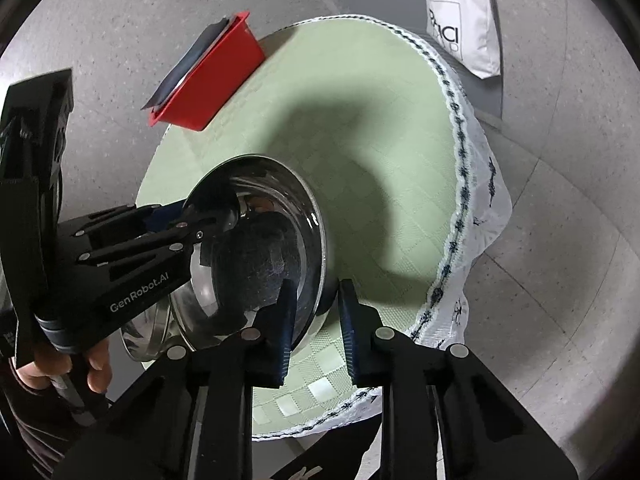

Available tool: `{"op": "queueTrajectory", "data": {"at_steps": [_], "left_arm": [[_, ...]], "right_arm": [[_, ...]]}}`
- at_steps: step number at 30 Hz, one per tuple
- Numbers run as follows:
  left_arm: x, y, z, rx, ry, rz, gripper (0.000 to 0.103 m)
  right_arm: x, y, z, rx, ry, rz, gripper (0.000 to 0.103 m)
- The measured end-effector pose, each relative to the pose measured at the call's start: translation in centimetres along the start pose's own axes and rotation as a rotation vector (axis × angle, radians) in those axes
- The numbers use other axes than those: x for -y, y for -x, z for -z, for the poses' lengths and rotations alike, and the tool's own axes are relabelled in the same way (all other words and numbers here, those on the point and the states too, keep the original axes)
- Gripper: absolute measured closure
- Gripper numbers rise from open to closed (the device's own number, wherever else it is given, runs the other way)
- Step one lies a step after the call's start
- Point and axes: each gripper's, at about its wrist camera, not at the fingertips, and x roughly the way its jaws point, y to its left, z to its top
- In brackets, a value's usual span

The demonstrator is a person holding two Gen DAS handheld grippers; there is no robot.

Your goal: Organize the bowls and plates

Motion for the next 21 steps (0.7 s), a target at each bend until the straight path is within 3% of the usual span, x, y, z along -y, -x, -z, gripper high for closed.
{"op": "queueTrajectory", "data": {"at_steps": [6, 13, 21], "left_arm": [[-1.4, 3.2, 0.5, 0.079, -0.015, 0.032, 0.089], [-5.7, 10.8, 3.5, 0.210, -0.014, 0.063, 0.089], [-11.1, 15.2, 10.3, 0.248, -0.021, 0.045, 0.089]], "right_arm": [[-0.6, 2.4, -0.3, 0.062, -0.021, 0.007, 0.087], [-6.7, 7.3, 0.0, 0.210, 0.020, 0.016, 0.087], [-13.4, 7.2, 2.0, 0.240, 0.044, 0.000, 0.087]]}}
